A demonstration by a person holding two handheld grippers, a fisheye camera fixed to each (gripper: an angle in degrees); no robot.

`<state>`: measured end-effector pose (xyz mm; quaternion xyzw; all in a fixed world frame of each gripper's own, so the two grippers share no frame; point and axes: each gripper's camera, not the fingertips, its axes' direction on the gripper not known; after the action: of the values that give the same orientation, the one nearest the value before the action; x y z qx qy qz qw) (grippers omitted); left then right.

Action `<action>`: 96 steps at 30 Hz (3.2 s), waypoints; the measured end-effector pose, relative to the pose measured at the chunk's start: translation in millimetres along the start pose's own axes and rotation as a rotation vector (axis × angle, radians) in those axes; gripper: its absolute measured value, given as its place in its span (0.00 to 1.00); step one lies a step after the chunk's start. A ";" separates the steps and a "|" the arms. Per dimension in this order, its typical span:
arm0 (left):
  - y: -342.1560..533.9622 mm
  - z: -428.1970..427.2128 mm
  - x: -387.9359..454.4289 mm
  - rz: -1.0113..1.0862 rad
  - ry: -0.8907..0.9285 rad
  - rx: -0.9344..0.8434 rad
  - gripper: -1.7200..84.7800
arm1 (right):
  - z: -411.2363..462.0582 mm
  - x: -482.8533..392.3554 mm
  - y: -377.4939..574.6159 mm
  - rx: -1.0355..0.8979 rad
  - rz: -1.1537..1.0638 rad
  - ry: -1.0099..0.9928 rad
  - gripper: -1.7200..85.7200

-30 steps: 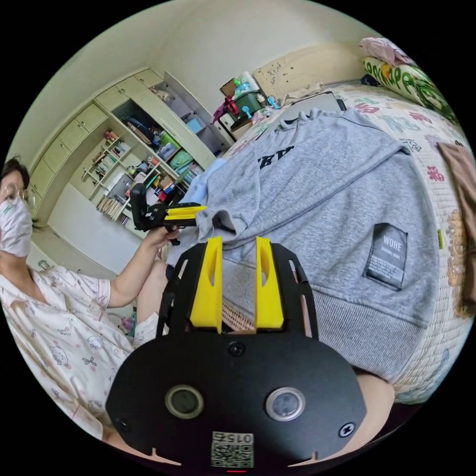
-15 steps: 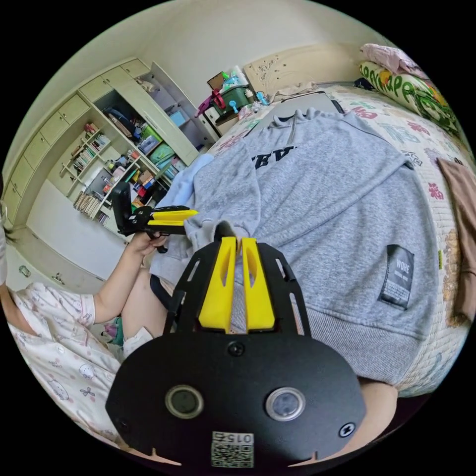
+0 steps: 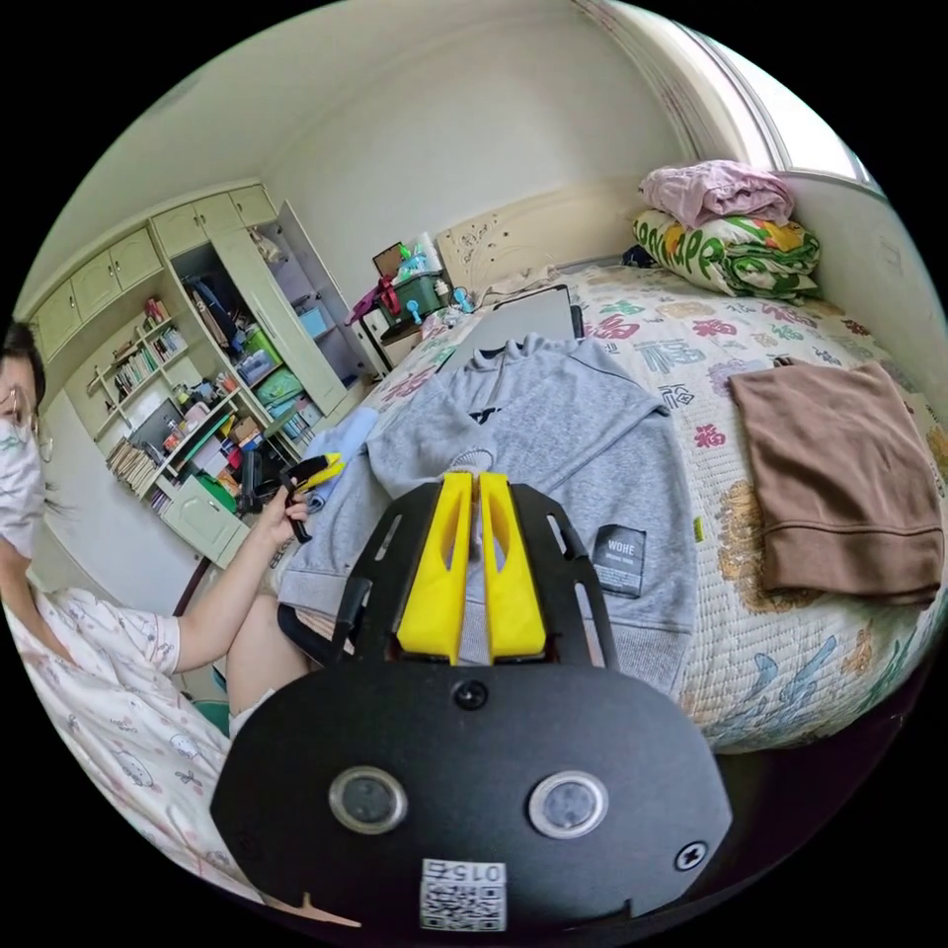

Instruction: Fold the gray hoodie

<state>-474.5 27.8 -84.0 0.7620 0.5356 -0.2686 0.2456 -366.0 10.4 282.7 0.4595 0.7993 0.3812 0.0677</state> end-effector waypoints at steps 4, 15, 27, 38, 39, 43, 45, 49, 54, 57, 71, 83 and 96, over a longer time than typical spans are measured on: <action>-49.3 0.5 -53.2 -0.157 0.169 0.063 0.24 | 5.5 -8.8 9.5 -0.023 -0.001 0.022 0.03; -137.7 -9.1 -159.7 -0.325 0.362 0.161 0.24 | 18.2 -15.1 35.8 0.001 0.062 0.029 0.12; -167.4 -36.3 -218.2 -0.298 0.332 0.210 0.22 | 142.7 -112.4 20.9 -0.471 -0.366 0.121 0.14; -137.5 -32.4 -260.0 -0.260 0.237 0.244 0.21 | 141.6 -123.8 15.8 -0.516 -0.344 0.073 0.02; -131.6 -30.8 -261.6 -0.243 0.224 0.237 0.21 | 139.3 -122.8 11.2 -0.509 -0.329 0.059 0.02; -115.8 -27.8 -221.9 0.014 0.253 0.139 0.18 | 113.2 -115.3 -14.1 -0.417 -0.265 -0.040 0.09; -98.7 -21.3 -177.7 0.219 0.290 0.047 0.17 | 95.8 -100.7 -28.9 -0.329 -0.189 -0.062 0.10; -19.7 26.6 -67.7 0.581 0.464 -0.198 0.13 | 78.9 -50.5 -59.0 -0.232 0.027 -0.012 0.12; 47.7 116.3 7.1 0.793 0.320 -0.416 0.15 | 110.4 -34.5 -83.3 -0.361 0.061 -0.055 0.12; 64.5 180.9 -1.7 0.736 0.291 -0.591 0.14 | 135.9 -38.6 -98.0 -0.493 0.004 -0.043 0.14; -175.2 257.9 -262.9 0.306 -0.083 -0.189 0.15 | 165.7 -4.8 -316.9 -0.219 -0.212 0.009 0.14; -220.3 483.7 -363.4 0.214 -0.286 -0.317 0.18 | 384.3 -23.8 -446.4 -0.287 -0.150 0.127 0.19; -163.9 452.6 -311.8 0.428 -0.300 -0.230 0.04 | 344.5 -68.0 -434.8 -0.220 -0.141 0.057 0.06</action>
<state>-784.0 -435.1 -221.1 0.7766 0.3470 -0.2581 0.4580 -466.2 20.6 -267.0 0.3812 0.7847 0.4735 0.1216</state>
